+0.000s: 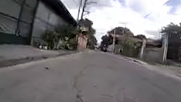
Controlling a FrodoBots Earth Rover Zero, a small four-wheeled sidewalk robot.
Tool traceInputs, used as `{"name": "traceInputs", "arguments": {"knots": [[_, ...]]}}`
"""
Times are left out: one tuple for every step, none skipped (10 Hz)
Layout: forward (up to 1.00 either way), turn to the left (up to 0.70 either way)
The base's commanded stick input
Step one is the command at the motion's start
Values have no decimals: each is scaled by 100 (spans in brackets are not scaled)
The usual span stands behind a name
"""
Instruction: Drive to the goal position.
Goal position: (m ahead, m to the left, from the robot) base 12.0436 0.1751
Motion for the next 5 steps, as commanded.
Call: {"name": "traceInputs", "arguments": {"knots": [[100,-2],[100,-2],[100,-1],[100,8],[100,30]]}}
